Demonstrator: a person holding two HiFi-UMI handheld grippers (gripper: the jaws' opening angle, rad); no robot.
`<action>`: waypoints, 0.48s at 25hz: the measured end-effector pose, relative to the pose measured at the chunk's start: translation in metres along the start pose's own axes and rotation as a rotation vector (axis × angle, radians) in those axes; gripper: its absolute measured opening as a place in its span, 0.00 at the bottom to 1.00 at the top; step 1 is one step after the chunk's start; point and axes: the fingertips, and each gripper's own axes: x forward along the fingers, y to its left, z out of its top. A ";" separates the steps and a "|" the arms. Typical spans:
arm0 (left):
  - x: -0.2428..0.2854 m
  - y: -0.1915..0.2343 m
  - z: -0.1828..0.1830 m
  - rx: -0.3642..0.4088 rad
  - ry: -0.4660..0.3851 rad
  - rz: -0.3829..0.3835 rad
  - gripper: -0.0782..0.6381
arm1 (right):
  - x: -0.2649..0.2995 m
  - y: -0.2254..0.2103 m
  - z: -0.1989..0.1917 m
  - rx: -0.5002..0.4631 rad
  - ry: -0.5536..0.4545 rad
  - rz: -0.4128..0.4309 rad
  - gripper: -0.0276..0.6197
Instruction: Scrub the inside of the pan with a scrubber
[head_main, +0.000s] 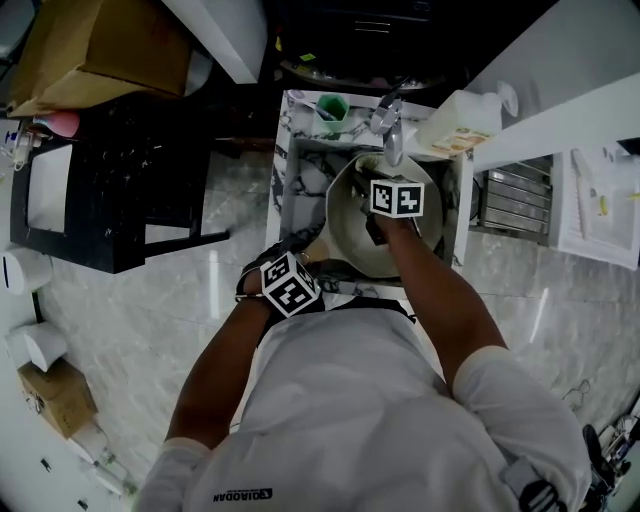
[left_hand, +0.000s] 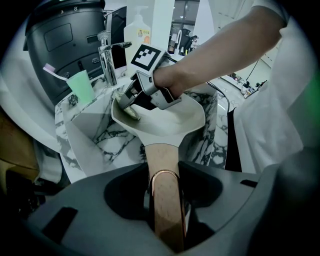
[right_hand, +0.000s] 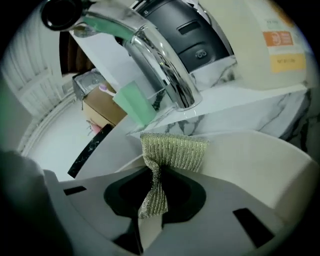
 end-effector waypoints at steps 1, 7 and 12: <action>0.000 0.000 0.000 0.001 -0.001 0.000 0.38 | 0.001 0.002 0.001 0.038 -0.007 0.020 0.18; 0.001 0.000 0.000 0.004 -0.002 0.002 0.38 | 0.003 0.017 -0.004 0.264 -0.010 0.145 0.18; 0.000 0.000 0.000 0.005 -0.003 0.001 0.38 | 0.001 0.025 -0.006 0.378 -0.015 0.193 0.18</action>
